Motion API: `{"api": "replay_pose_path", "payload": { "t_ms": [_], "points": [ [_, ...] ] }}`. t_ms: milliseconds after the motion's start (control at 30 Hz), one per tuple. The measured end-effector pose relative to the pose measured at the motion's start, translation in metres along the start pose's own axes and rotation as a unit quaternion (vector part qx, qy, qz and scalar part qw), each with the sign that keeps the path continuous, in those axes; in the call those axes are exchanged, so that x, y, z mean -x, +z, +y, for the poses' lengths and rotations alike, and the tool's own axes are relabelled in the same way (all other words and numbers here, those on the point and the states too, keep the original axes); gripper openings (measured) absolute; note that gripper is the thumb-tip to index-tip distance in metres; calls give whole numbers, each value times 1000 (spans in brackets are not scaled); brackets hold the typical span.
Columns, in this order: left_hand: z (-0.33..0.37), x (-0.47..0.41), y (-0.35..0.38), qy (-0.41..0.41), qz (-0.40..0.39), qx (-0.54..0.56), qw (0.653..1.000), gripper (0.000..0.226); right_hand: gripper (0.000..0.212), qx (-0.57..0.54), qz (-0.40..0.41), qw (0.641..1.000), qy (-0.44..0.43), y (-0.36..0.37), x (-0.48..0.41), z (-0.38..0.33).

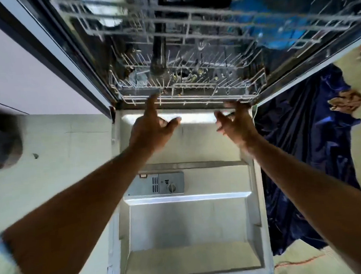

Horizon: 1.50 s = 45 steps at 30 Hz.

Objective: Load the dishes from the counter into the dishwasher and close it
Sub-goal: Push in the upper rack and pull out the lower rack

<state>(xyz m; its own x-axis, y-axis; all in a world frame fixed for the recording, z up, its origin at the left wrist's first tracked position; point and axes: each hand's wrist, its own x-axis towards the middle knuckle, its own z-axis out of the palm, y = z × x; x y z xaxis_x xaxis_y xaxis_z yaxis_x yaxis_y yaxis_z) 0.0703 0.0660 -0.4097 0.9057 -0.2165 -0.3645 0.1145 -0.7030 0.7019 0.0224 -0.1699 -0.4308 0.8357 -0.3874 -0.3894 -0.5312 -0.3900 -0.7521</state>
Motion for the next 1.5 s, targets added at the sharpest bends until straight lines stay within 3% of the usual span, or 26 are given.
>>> {"api": "replay_pose_path", "payload": {
  "t_ms": [100,200,267,367,533,900,1200,1300,1367,1500],
  "points": [
    [-7,-67,13,63,19,-132,989,94,59,103,24,991,-79,11,-58,5],
    [-9,-115,20,142,11,-255,956,58,39,160,36,979,-122,20,-101,2],
    [-10,-124,28,172,15,-269,948,40,31,177,33,977,-114,25,-113,5],
    [-19,-114,39,157,43,-245,956,41,34,152,22,985,-79,28,-98,8],
    [-35,-50,38,134,-4,-208,969,42,33,150,-26,986,-62,24,-17,26],
    [-76,152,78,86,-89,-198,972,25,24,-35,-69,993,84,25,175,109],
    [-91,292,113,-26,-161,-283,945,26,31,-35,-60,989,133,32,317,168],
    [-94,322,117,-32,-146,-278,949,32,8,-17,-69,989,132,33,338,177],
    [-90,334,113,-56,-115,-229,965,35,15,0,-88,989,123,30,343,173],
    [-54,362,73,-55,-111,-164,979,60,58,83,-117,986,81,7,364,128]
  ]
}}
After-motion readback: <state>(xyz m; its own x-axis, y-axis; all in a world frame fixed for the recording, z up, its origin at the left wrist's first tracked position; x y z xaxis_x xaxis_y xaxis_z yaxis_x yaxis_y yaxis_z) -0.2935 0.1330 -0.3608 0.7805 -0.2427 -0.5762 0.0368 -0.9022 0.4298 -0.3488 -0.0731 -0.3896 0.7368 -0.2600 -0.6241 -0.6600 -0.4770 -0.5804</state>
